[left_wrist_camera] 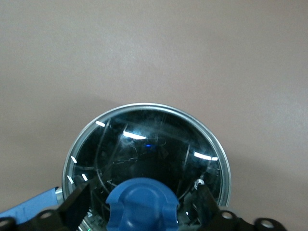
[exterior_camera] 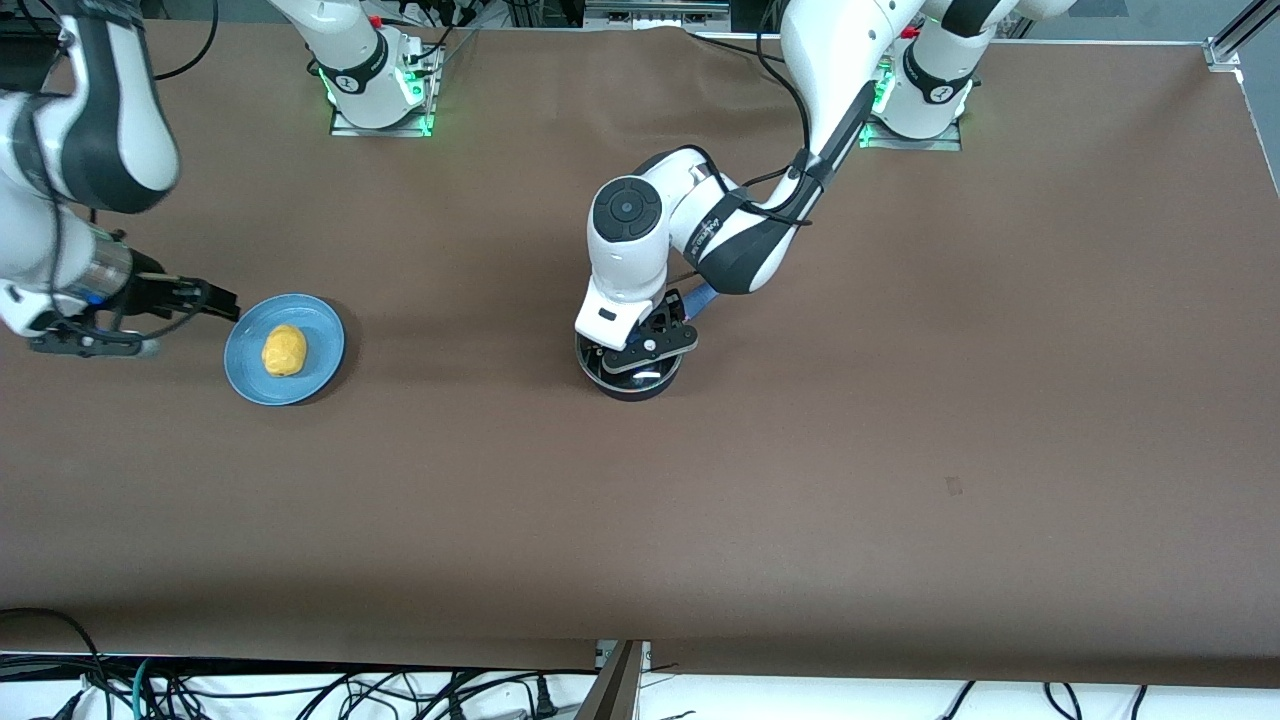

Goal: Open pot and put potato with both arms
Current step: 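Grasp the lid knob with the left gripper while the right gripper grasps the potato, then lift the lid off with the left gripper while the right gripper lifts the potato, then set the lid down with the left gripper while the right gripper lowers the potato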

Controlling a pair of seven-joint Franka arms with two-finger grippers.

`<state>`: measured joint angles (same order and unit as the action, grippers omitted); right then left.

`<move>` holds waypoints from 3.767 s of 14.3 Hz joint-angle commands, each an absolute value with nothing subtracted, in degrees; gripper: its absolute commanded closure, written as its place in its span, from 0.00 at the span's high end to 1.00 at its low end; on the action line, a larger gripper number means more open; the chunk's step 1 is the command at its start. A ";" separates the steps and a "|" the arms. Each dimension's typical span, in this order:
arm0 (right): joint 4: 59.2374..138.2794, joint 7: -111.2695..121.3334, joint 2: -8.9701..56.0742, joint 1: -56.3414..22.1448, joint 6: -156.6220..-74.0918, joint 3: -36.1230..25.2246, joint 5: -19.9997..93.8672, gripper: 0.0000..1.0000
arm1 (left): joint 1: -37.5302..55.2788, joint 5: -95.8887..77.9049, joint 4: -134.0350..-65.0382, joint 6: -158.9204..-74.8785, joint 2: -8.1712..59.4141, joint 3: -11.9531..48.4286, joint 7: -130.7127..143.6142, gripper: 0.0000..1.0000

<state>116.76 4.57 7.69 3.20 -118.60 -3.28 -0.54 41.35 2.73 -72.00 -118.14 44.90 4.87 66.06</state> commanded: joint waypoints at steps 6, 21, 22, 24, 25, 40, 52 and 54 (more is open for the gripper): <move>120.06 4.92 18.53 3.78 -131.03 -3.78 -2.99 1.00 | 41.66 4.92 -73.04 -118.21 44.65 5.45 66.80 0.54; 119.63 4.13 22.25 3.61 -136.35 -3.43 -2.73 0.33 | 28.07 0.00 -80.22 -113.91 32.62 7.30 42.52 0.39; 117.88 4.04 21.45 3.43 -132.58 -3.17 -2.55 0.33 | 25.60 0.00 -82.16 -114.08 31.56 6.95 36.27 0.39; 112.70 1.07 20.74 3.34 -122.05 -2.29 -2.29 0.33 | 20.07 0.00 -85.15 -114.43 30.33 6.16 24.32 0.39; 109.20 -1.56 20.66 3.34 -116.25 -0.54 -2.02 0.33 | 17.08 0.00 -86.82 -114.78 29.80 5.89 17.91 0.39; 85.00 -68.69 30.92 -17.55 -110.97 12.92 14.33 0.33 | 5.54 -4.31 -109.60 -140.20 28.93 1.14 -7.12 1.00; 84.02 -82.18 45.53 -30.85 -130.95 12.48 7.73 0.33 | 4.13 -3.96 -90.53 -93.46 10.39 1.49 4.13 1.00; 83.94 -82.09 46.40 -31.29 -131.31 12.48 7.73 0.37 | 1.95 -3.17 -87.90 -89.23 8.80 1.50 4.04 1.00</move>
<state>86.00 -80.99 44.85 -30.05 -130.99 12.91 8.61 4.24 -4.36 -89.60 -93.15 10.75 1.05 3.18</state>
